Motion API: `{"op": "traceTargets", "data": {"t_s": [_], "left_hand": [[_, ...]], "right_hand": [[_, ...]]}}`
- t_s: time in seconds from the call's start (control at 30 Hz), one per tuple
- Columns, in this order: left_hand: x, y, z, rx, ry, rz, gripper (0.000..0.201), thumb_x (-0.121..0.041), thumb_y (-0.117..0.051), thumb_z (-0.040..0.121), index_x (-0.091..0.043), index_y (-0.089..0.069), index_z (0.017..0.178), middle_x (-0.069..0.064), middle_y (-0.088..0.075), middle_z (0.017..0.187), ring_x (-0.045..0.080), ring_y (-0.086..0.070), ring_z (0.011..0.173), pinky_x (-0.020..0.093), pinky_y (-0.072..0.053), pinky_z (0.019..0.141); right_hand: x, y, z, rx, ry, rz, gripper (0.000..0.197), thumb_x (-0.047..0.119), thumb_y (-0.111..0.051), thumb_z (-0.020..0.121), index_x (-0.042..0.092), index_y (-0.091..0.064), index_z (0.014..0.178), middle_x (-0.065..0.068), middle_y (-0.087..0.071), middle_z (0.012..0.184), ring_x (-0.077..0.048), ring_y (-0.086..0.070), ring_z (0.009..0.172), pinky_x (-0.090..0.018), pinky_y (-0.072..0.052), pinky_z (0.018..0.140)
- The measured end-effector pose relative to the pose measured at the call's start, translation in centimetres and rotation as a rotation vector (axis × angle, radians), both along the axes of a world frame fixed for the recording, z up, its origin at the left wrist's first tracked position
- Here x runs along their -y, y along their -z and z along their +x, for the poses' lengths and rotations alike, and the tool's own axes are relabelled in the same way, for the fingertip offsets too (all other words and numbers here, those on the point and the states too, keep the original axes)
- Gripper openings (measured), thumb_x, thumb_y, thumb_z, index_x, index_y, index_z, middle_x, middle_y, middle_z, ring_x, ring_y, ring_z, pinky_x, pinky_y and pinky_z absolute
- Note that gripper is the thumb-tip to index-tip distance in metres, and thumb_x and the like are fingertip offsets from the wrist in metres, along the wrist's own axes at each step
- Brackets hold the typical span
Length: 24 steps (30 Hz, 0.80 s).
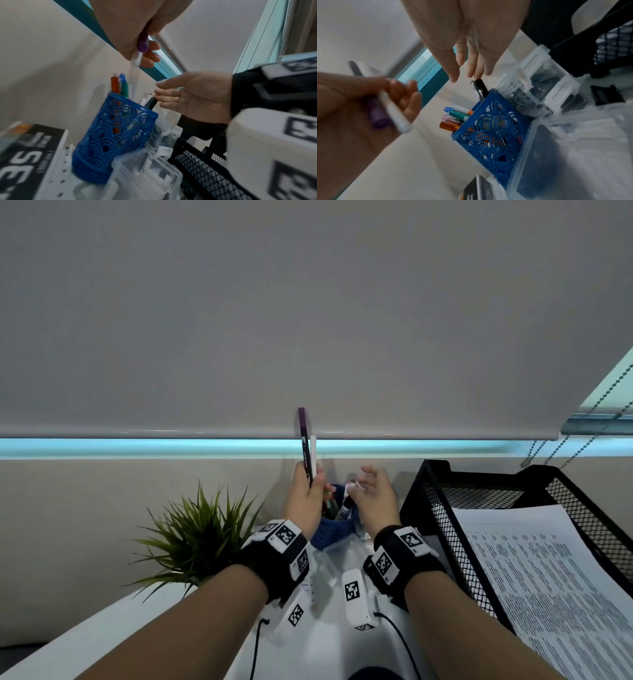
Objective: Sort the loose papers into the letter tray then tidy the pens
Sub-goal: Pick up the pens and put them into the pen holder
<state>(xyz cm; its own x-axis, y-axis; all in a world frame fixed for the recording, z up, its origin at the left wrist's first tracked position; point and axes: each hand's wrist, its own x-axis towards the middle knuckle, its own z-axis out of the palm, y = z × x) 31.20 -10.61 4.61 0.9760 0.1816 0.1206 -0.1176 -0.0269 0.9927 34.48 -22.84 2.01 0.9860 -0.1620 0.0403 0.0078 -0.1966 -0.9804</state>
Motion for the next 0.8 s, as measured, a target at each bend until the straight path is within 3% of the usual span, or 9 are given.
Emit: {"op": "traceTargets", "data": {"t_s": [0.07,0.17,0.33,0.4,0.47,0.5,0.67,0.8], "left_hand": [[0.7,0.3,0.7,0.000,-0.013,-0.015,0.006,-0.015,-0.039,0.099,-0.013,-0.043,0.102,-0.002,-0.053,0.077,0.013,-0.056,0.074,0.029,-0.050,0.078],[1.5,0.7,1.6,0.017,-0.064,-0.005,0.007,-0.019,-0.040,0.098,-0.013,-0.044,0.101,-0.002,-0.054,0.075,0.013,-0.056,0.073,0.025,-0.048,0.072],[2.5,2.5,2.8,-0.043,-0.089,0.105,0.006,-0.022,-0.044,0.097,-0.017,-0.045,0.100,-0.002,-0.054,0.080,0.023,-0.056,0.080,0.035,-0.046,0.077],[2.6,3.0,2.7,-0.065,-0.098,0.162,0.006,-0.017,-0.046,0.096,-0.020,-0.046,0.102,-0.004,-0.053,0.084,0.025,-0.057,0.087,0.028,-0.046,0.076],[2.5,2.8,2.3,-0.067,-0.110,0.266,0.017,-0.012,-0.046,0.095,-0.018,-0.047,0.111,-0.003,-0.051,0.087,0.022,-0.056,0.088,0.010,-0.038,0.063],[2.4,2.5,2.1,-0.064,-0.112,0.322,0.022,-0.011,-0.046,0.095,-0.016,-0.047,0.116,-0.002,-0.051,0.090,0.020,-0.055,0.087,0.008,-0.034,0.059],[2.3,1.9,2.4,0.034,-0.114,0.442,0.032,-0.005,-0.051,0.091,-0.009,-0.049,0.122,0.005,-0.052,0.113,0.016,-0.053,0.101,0.005,-0.029,0.076],[2.0,1.8,1.6,0.079,-0.153,0.448,0.032,-0.009,-0.056,0.089,-0.010,-0.052,0.121,0.007,-0.048,0.122,0.020,-0.051,0.107,0.027,-0.042,0.097]], "right_hand": [[0.3,0.2,-0.5,0.013,0.045,-0.018,0.034,0.003,-0.060,0.087,0.014,-0.049,0.117,0.000,-0.055,0.108,-0.015,-0.055,0.105,-0.026,-0.045,0.093],[0.4,0.8,-2.2,0.058,0.103,-0.009,0.029,-0.003,-0.057,0.087,0.011,-0.051,0.112,-0.003,-0.055,0.106,-0.014,-0.054,0.098,-0.013,-0.043,0.079],[0.9,1.9,-4.5,0.093,0.123,-0.021,0.027,-0.005,-0.056,0.087,0.017,-0.055,0.103,0.008,-0.057,0.094,-0.006,-0.055,0.089,-0.010,-0.043,0.076],[1.6,1.9,-4.7,0.076,0.118,-0.034,0.027,-0.005,-0.056,0.087,0.019,-0.053,0.101,0.008,-0.056,0.093,-0.005,-0.054,0.088,-0.012,-0.043,0.075],[2.4,1.7,-4.7,0.042,0.130,-0.054,0.027,-0.005,-0.055,0.087,0.017,-0.053,0.101,0.009,-0.056,0.093,-0.006,-0.054,0.087,-0.013,-0.043,0.075],[2.8,1.8,-4.6,0.026,0.142,-0.067,0.026,-0.006,-0.055,0.086,0.016,-0.054,0.101,0.010,-0.056,0.092,-0.006,-0.054,0.087,-0.013,-0.043,0.075],[4.0,2.2,-5.4,-0.087,0.170,-0.154,0.021,-0.002,-0.055,0.086,0.015,-0.051,0.096,0.003,-0.055,0.087,-0.016,-0.056,0.082,-0.023,-0.046,0.074],[4.7,3.3,-6.8,-0.211,0.163,-0.261,0.013,0.000,-0.058,0.085,0.009,-0.056,0.094,-0.001,-0.058,0.089,-0.024,-0.057,0.090,-0.026,-0.042,0.075]]}}
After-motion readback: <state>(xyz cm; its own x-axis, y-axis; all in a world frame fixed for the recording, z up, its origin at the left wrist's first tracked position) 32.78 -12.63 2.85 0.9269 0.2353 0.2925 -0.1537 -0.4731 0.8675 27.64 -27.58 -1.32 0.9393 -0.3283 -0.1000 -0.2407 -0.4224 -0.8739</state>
